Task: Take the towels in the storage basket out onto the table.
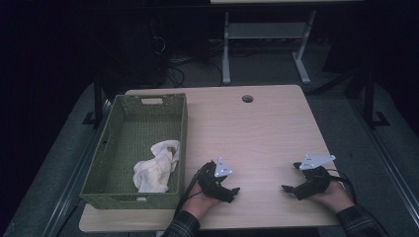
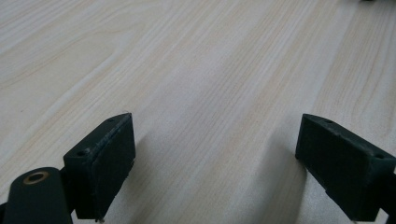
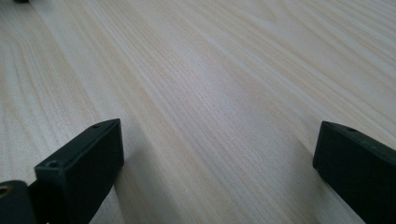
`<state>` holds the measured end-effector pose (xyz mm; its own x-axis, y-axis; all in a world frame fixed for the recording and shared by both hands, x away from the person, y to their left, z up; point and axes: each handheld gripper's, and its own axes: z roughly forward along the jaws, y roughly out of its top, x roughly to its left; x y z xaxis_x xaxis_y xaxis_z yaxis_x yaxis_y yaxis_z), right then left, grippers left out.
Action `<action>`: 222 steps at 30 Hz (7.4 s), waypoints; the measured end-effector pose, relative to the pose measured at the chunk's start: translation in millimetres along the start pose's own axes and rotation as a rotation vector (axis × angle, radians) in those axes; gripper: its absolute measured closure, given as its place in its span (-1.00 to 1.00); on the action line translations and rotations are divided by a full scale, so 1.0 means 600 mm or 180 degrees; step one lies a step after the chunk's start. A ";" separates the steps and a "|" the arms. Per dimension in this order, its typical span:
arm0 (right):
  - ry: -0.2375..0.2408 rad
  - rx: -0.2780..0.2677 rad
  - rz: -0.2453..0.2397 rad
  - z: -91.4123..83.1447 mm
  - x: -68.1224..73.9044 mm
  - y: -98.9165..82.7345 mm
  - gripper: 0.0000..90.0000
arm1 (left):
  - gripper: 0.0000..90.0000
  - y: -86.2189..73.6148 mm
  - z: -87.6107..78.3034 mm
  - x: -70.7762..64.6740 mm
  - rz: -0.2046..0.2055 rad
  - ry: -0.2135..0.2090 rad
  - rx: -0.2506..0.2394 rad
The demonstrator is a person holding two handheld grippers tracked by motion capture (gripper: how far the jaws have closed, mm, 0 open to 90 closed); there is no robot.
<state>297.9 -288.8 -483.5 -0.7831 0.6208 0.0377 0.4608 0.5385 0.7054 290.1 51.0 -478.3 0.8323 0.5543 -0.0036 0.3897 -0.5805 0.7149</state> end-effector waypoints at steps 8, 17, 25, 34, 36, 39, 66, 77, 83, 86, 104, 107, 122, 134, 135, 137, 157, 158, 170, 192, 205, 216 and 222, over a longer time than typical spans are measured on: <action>0.0012 0.0004 -0.0005 0.000 -0.001 0.000 -0.97 | -0.75 0.007 0.002 0.002 -0.0075 -0.0010 0.0030; 0.0019 0.0004 -0.0012 0.000 -0.001 0.000 -0.97 | -0.73 0.017 -0.008 0.007 -0.0161 -0.0005 0.0048; 0.0014 0.0001 -0.0020 0.000 -0.001 0.000 -0.97 | -0.73 0.027 -0.018 0.011 -0.0233 0.0000 0.0040; 0.0014 0.0000 -0.0021 0.000 -0.001 0.000 -0.97 | -0.73 0.041 -0.035 0.007 -0.0180 0.0094 -0.0002; 0.0015 0.0000 -0.0021 0.000 -0.001 0.000 -0.97 | -0.73 0.045 -0.037 0.006 -0.0158 0.0094 0.0016; 0.0014 0.0000 -0.0021 0.000 -0.001 0.000 -0.97 | -0.73 0.048 -0.039 0.007 -0.0166 0.0097 0.0011; 0.0014 0.0001 -0.0018 0.000 -0.001 0.000 -0.97 | -0.72 0.100 -0.087 0.017 -0.0081 0.0058 -0.0123; 0.0015 0.0001 -0.0018 0.000 -0.001 0.000 -0.97 | -0.72 0.121 -0.103 0.026 -0.0035 -0.0008 -0.0140; 0.0015 0.0000 -0.0018 0.000 -0.001 0.000 -0.97 | -0.72 0.128 -0.112 0.034 -0.0045 -0.0035 -0.0134; 0.0015 0.0002 -0.0016 0.000 -0.001 0.000 -0.97 | -0.72 0.132 -0.120 0.039 -0.0043 -0.0042 -0.0140; 0.0015 0.0001 -0.0017 0.000 -0.001 0.000 -0.97 | -0.72 0.145 -0.160 0.075 -0.0014 -0.0065 -0.0145; 0.0015 0.0001 -0.0016 0.000 -0.001 0.000 -0.97 | -0.72 0.144 -0.168 0.083 -0.0026 -0.0056 -0.0139; 0.0012 0.0001 -0.0011 0.000 -0.001 0.000 -0.97 | -0.72 0.126 -0.200 0.111 -0.0118 -0.0045 -0.0124; 0.0012 -0.0001 -0.0013 0.000 -0.001 0.000 -0.97 | -0.71 0.105 -0.232 0.135 -0.0203 0.0059 -0.0108; 0.0012 -0.0001 -0.0013 0.000 -0.001 0.000 -0.97 | -0.71 0.105 -0.232 0.135 -0.0203 0.0059 -0.0108; 0.0012 -0.0001 -0.0012 0.000 -0.001 0.000 -0.97 | -0.71 0.101 -0.238 0.138 -0.0229 0.0077 -0.0127; 0.0018 0.0002 -0.0008 0.000 -0.001 0.001 -0.97 | -0.70 0.040 -0.294 0.176 -0.0447 0.0346 -0.0094; 0.0018 0.0002 -0.0008 0.000 -0.001 0.001 -0.97 | -0.70 0.035 -0.296 0.180 -0.0432 0.0393 -0.0048; 0.0018 0.0001 -0.0015 0.001 -0.001 0.001 -0.97 | -0.70 0.004 -0.287 0.198 -0.0575 0.0496 0.0121; 0.0020 0.0004 -0.0018 0.001 -0.001 0.001 -0.97 | -0.70 -0.060 -0.249 0.241 -0.0768 0.0614 0.0602; 0.0020 0.0002 -0.0018 0.001 -0.001 0.001 -0.97 | -0.69 -0.080 -0.213 0.250 -0.0879 0.0612 0.1181; 0.0019 0.0002 -0.0021 0.001 -0.001 0.001 -0.97 | -0.68 -0.087 -0.200 0.251 -0.0930 0.0532 0.1425; 0.0020 0.0002 -0.0020 0.001 -0.001 0.001 -0.97 | -0.50 -0.088 -0.198 0.250 -0.0950 0.0466 0.1498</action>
<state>298.7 -288.7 -483.5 -0.7886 0.6137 0.0378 0.4562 0.5428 0.7052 347.6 235.7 -433.2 0.6092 0.7921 -0.0366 0.7606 -0.5707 0.3096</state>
